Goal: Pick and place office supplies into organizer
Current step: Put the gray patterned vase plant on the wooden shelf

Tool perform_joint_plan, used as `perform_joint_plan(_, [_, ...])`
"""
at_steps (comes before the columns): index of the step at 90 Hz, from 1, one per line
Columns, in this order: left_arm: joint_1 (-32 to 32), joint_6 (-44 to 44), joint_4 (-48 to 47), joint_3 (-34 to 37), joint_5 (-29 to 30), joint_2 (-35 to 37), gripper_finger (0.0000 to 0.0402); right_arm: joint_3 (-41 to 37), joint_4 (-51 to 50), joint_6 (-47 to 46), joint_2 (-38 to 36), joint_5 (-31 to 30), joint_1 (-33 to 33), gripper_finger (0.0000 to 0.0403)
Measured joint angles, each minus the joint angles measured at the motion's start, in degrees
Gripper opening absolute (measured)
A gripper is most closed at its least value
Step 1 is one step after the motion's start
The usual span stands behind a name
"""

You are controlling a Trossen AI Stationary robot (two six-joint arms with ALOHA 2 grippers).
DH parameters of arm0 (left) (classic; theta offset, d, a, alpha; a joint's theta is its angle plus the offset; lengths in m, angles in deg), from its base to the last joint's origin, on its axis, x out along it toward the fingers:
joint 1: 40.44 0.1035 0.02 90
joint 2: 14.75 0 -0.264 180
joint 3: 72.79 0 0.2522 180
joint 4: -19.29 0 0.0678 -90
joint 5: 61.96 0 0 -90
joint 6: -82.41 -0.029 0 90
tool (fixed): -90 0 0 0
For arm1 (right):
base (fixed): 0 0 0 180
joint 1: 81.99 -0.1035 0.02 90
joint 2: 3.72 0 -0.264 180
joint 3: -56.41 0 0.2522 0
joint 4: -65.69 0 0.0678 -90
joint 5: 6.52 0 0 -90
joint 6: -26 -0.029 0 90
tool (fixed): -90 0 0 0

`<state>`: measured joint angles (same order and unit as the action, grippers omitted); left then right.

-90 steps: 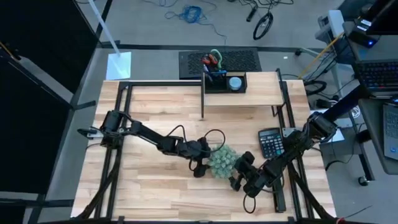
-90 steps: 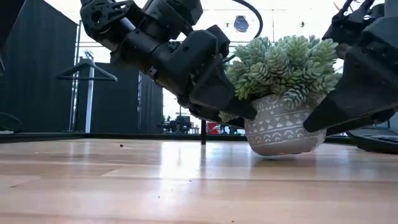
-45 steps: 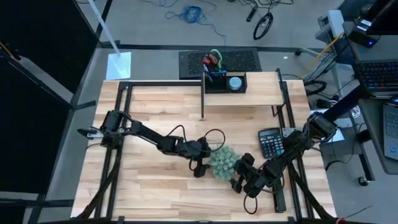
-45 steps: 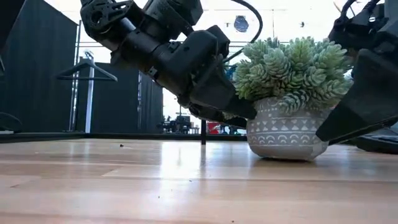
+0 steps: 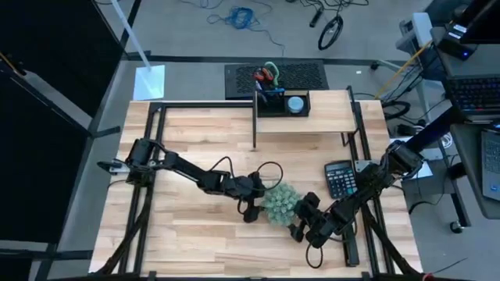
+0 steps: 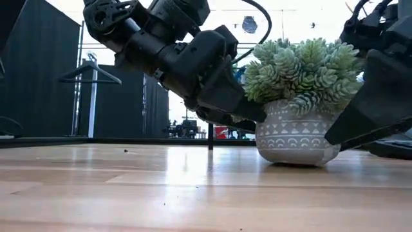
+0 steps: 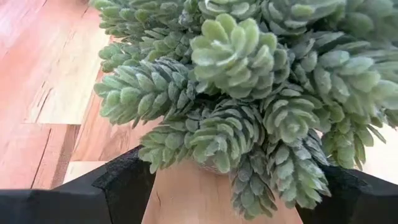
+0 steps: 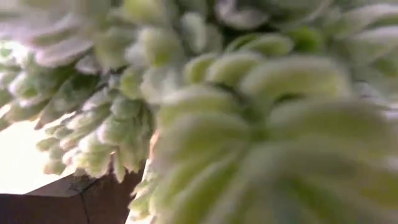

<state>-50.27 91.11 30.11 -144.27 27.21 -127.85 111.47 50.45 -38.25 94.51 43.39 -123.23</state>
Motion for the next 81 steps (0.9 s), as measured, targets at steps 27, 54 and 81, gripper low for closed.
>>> perform_joint_plan(27, [0.1, -0.02, -0.87, -0.04, -8.77, 0.02, 0.0309, 0.07, 0.42, 1.33, 0.0, -0.02, -0.02, 0.0385])
perform_joint_plan(54, [0.04, -3.9, -2.61, -0.12, -11.08, 0.02, 0.0309, 0.07, -0.22, 3.67, 0.0, -0.5, -0.02, 0.0385])
perform_joint_plan(81, [-0.04, -6.18, -3.39, -0.11, -11.12, 0.02, 0.0309, 0.07, -2.42, 5.69, 0.02, -3.49, -0.17, 0.0385])
